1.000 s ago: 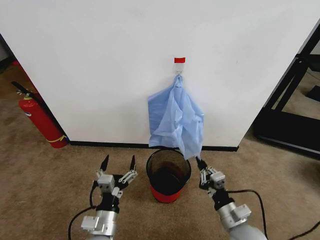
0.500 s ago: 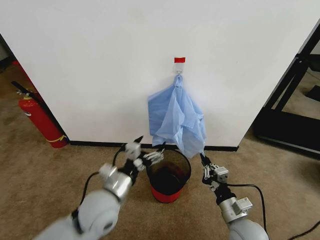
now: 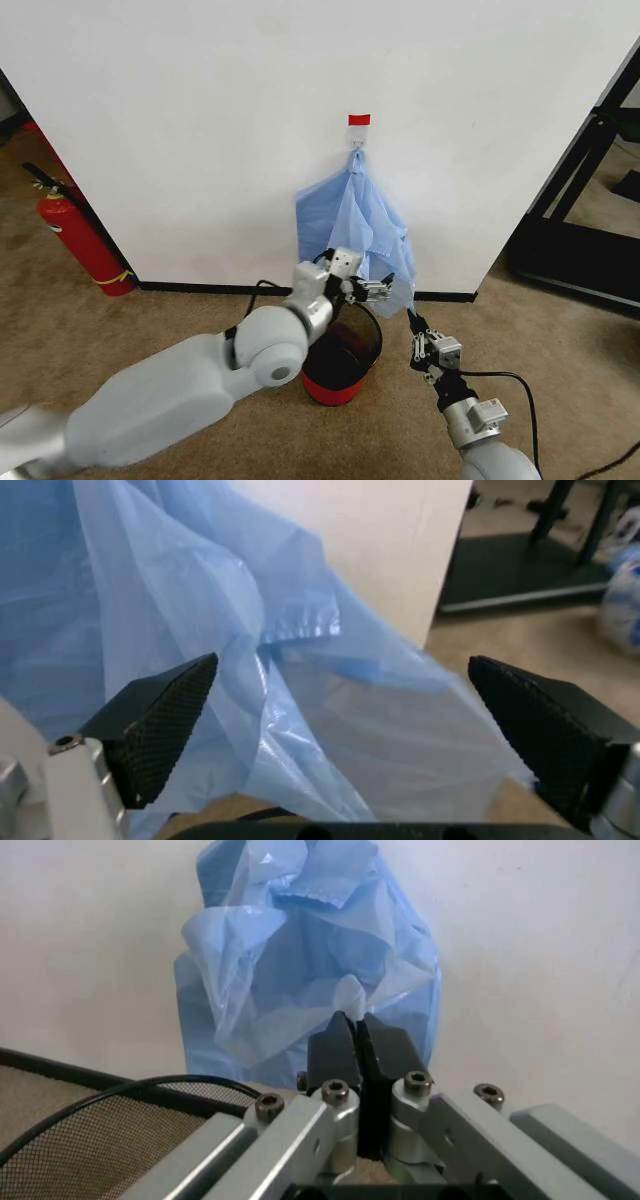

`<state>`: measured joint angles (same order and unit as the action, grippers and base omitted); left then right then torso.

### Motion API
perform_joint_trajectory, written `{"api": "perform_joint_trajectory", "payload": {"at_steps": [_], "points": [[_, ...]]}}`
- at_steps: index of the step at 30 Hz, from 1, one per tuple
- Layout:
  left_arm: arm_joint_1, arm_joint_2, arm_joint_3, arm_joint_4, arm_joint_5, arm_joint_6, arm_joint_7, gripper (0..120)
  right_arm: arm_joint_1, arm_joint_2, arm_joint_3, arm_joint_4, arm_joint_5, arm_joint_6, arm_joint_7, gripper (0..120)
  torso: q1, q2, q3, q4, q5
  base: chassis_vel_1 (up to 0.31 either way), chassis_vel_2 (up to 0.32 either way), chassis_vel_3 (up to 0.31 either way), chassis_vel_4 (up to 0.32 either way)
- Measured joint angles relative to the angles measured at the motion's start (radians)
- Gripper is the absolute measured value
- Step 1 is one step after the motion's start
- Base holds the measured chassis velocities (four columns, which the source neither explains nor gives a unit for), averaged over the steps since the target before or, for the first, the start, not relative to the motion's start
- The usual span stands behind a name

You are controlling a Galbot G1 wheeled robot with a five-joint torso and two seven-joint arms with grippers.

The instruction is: Pick up the garbage bag from the wall and place it over the trash bin.

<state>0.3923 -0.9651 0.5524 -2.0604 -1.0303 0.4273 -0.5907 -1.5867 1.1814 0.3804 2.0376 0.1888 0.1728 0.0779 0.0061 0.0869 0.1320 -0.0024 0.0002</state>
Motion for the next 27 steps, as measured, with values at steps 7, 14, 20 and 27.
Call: {"api": "perform_joint_trajectory", "payload": {"at_steps": [7, 14, 20, 27], "points": [[-0.014, -0.074, 0.029, 0.078, -0.012, 0.108, -0.130, 85, -0.011, -0.001, 0.007, 0.015, 0.012, -0.003, 0.003, 0, 0.000, 0.000, 0.000, 0.0002, -0.0001, 0.000, 0.000, 0.000, 0.000], [-0.021, -0.103, 0.040, 0.124, -0.010, 0.119, -0.157, 61, -0.013, 0.000, 0.011, 0.023, 0.017, -0.004, 0.004, 0, 0.000, 0.000, 0.000, 0.0001, -0.0001, 0.000, 0.000, 0.000, 0.000], [-0.011, -0.099, 0.044, 0.132, -0.007, 0.120, -0.166, 38, -0.010, -0.001, 0.012, 0.023, 0.020, -0.004, 0.004, 0, 0.000, 0.000, 0.000, 0.0002, -0.0002, 0.000, 0.000, 0.000, 0.000], [0.004, -0.092, 0.039, 0.131, -0.007, 0.115, -0.166, 13, -0.005, -0.003, 0.012, 0.023, 0.025, -0.006, 0.006, 0, 0.000, 0.000, 0.000, 0.0002, -0.0002, 0.000, 0.000, 0.000, 0.000]]}}
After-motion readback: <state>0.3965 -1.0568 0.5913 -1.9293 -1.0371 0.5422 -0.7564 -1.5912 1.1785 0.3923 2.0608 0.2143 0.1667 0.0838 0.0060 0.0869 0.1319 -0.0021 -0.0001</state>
